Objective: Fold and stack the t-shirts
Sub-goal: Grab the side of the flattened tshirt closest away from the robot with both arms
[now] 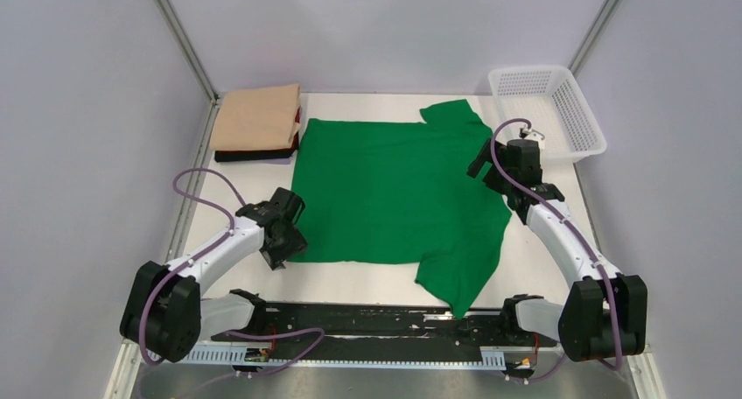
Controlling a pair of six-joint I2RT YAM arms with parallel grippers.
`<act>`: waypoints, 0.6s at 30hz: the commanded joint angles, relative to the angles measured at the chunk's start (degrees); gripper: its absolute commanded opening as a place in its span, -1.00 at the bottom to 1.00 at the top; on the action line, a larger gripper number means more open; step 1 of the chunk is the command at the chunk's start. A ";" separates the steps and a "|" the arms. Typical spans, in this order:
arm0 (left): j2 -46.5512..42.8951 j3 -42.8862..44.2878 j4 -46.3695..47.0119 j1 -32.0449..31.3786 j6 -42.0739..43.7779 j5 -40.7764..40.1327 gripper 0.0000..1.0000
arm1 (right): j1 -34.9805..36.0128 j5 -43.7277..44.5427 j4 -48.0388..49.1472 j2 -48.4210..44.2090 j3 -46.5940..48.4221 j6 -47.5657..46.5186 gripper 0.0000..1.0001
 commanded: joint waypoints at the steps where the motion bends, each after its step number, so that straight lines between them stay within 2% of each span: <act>1: 2.68 -1.33 4.96 0.16 -4.06 -1.60 0.25 | 0.04 2.66 -1.02 -1.11 0.11 0.48 1.00; 9: 5.54 -2.63 9.20 0.80 -4.09 -2.81 -0.02 | 0.00 3.85 -4.62 -3.66 -0.48 0.43 1.00; 14: 6.99 -1.97 10.61 2.01 -2.31 -4.19 -0.08 | -0.02 3.84 -8.04 -5.44 -0.58 0.28 1.00; 18: 8.33 -1.80 13.87 3.26 -0.44 -2.93 -0.26 | -0.01 3.83 -11.34 -6.78 -0.48 0.52 1.00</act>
